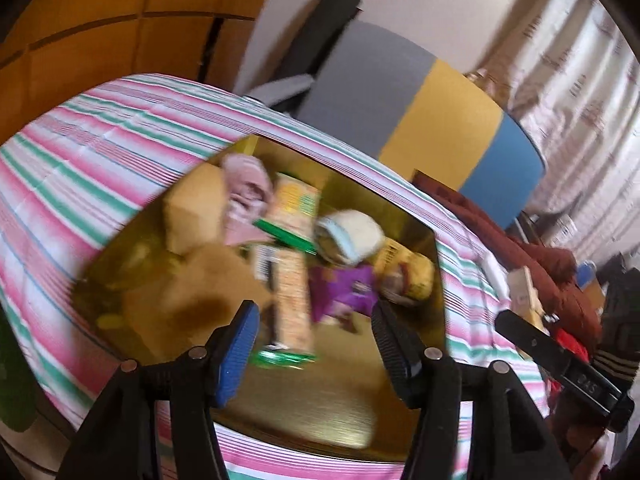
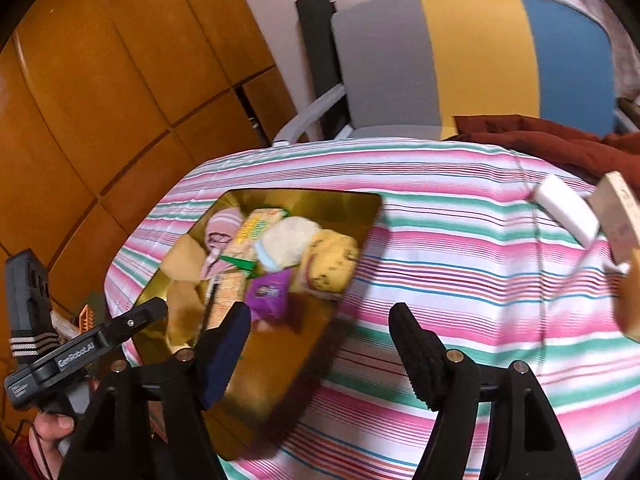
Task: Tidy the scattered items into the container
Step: 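Carry the sponge and purple pack over the gold tray and release both, then move both tools back toward the remaining items on the bedspread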
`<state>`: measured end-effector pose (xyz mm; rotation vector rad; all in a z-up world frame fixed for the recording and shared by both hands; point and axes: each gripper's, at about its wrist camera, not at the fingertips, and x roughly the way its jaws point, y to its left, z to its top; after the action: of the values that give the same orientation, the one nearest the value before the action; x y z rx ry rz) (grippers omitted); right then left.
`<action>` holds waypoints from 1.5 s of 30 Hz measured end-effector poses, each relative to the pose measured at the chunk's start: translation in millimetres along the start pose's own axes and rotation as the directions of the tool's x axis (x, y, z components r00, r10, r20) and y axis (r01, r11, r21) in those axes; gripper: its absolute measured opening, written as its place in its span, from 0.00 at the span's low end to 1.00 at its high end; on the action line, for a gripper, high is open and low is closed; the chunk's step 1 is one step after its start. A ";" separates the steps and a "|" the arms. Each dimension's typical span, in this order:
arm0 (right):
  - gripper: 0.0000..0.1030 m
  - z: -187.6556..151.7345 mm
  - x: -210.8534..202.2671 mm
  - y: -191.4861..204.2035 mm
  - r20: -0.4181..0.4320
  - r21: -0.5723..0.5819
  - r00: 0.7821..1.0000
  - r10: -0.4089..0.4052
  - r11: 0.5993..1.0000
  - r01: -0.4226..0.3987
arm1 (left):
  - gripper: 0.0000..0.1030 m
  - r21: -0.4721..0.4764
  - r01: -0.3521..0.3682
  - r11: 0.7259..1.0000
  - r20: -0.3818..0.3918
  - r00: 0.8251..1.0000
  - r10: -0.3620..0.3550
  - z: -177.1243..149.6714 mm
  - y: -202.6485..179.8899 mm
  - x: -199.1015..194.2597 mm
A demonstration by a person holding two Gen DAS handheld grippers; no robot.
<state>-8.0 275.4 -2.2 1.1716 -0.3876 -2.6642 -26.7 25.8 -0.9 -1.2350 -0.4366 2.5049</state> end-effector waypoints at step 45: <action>0.76 -4.6 -84.1 -320.2 -0.064 0.438 0.848 -0.526 0.749 0.498 | 0.64 0.365 0.248 0.897 -0.324 0.938 -0.127 -87.5 -197.6 71.1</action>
<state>25.3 601.5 -49.1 1.5049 -0.8262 -3.2057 30.6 244.9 -22.5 -1.2907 0.0339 2.0622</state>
